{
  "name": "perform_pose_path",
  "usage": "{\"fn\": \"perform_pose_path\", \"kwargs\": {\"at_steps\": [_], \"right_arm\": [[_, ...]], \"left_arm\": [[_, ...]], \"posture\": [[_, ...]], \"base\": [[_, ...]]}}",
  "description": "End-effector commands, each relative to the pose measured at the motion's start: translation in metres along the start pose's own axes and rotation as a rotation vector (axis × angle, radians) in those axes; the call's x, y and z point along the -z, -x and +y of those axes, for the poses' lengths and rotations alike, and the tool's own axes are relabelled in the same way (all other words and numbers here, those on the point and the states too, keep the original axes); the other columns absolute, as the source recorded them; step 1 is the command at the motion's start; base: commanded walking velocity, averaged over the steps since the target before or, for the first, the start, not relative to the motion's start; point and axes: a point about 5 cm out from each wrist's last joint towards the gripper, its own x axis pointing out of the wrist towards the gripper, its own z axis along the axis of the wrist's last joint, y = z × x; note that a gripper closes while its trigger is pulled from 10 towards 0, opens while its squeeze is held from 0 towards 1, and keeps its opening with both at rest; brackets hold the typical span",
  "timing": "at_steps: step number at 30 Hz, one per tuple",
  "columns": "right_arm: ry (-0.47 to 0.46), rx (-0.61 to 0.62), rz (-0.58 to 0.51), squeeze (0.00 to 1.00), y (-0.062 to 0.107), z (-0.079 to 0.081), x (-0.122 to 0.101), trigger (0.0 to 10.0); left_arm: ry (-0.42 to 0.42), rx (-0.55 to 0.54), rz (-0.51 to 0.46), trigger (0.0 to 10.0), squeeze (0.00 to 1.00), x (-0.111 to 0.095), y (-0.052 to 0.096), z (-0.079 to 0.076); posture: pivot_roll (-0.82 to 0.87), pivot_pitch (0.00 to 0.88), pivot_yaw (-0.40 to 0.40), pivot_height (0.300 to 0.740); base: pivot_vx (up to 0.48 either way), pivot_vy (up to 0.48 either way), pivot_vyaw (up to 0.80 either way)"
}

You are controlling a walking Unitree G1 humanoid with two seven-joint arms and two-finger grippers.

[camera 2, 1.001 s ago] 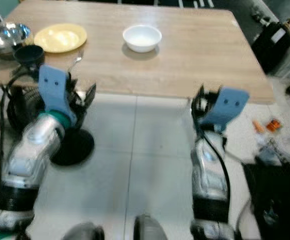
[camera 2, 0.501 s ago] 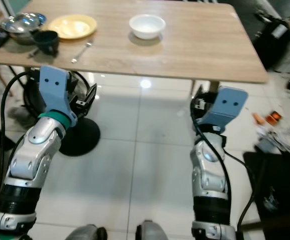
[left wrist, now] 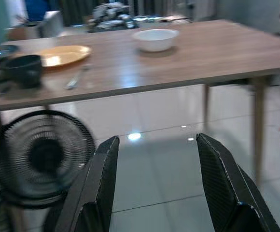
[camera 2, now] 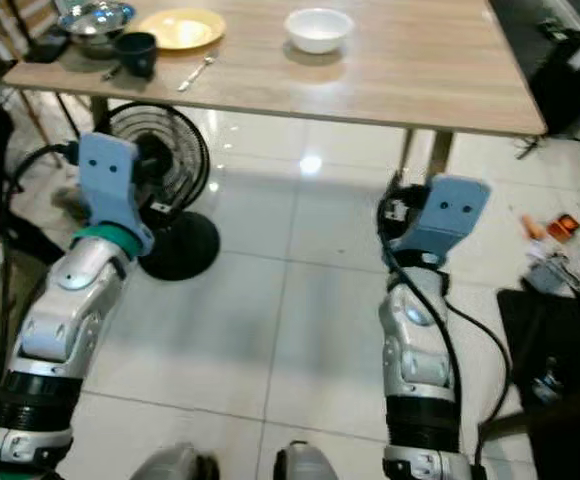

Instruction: Setting the table

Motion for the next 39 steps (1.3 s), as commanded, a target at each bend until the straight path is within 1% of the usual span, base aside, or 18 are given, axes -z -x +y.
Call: {"fn": "perform_pose_path", "kwargs": {"at_steps": [1,39], "right_arm": [[-0.008,-0.009,0.013,0.00,0.0028,0.0047,0.0028,10.0],[-0.006,-0.007,0.018,0.00,0.0036,0.0045,0.0034,10.0]], "left_arm": [[-0.007,-0.017,0.024,10.0,0.00,0.0062,0.0033,0.0048],[-0.004,-0.010,0.028,10.0,0.00,0.0068,0.0035,0.0036]], "posture": [[0.02,0.000,0.066,0.740],[0.02,0.000,0.067,0.740]], "base": [[-0.322,0.000,0.00],[-0.323,0.000,0.00]]}}
